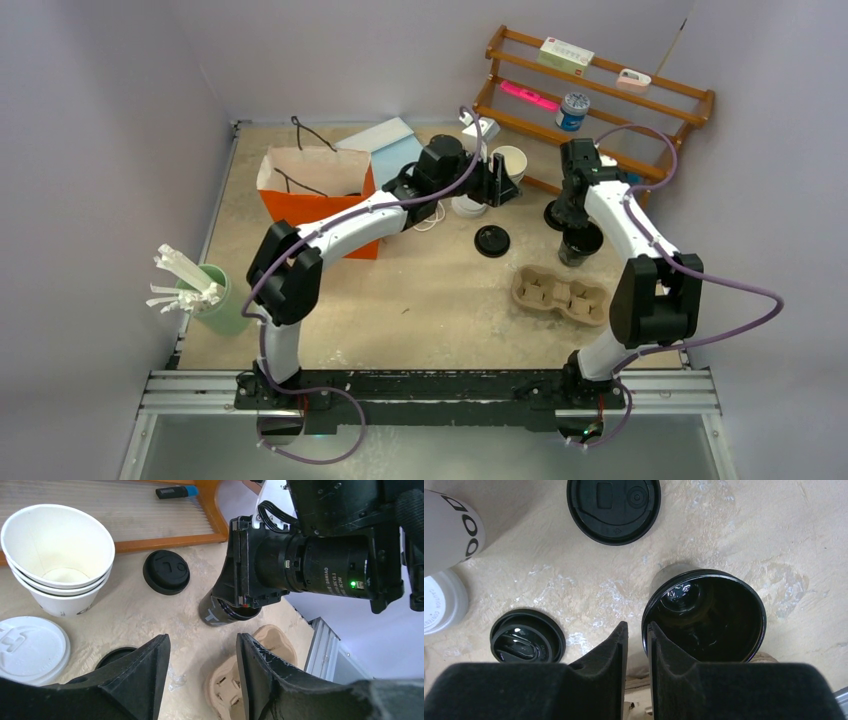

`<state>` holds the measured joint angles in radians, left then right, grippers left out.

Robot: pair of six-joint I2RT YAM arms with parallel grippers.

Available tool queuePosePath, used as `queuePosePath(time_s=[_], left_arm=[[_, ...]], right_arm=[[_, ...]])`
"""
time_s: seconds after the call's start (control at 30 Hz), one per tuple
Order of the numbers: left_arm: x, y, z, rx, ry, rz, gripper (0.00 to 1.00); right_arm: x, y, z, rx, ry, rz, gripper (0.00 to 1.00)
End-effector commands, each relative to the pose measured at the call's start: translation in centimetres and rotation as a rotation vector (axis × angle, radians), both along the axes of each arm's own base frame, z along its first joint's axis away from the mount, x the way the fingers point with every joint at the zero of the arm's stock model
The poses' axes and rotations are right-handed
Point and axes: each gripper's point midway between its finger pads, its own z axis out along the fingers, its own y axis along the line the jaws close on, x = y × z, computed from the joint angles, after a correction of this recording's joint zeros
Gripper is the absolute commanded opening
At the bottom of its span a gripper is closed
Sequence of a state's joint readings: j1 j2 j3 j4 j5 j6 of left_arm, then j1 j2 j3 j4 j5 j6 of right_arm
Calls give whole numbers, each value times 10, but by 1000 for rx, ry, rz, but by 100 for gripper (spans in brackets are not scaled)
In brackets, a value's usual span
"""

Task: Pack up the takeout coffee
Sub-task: Pick up the coffee cup.

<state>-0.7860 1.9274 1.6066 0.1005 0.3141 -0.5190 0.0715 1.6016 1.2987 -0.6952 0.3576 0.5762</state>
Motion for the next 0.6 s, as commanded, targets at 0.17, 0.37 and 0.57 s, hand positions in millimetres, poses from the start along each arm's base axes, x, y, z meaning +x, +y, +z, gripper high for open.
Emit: queuePosePath(time_s=[0.17,0.37,0.57], left_arm=[[2,-13,-11,-52,18,-37,50],[2,-18,-24,-45,39,-50,49],[4,-27,-40,-68,77,-64,49]], right_arm=[[-10,-7,-6,-23,20,-14,18],[-12,-7,3,-21,7,-18,13],[-18,-5,8,-12,7,-12,4]])
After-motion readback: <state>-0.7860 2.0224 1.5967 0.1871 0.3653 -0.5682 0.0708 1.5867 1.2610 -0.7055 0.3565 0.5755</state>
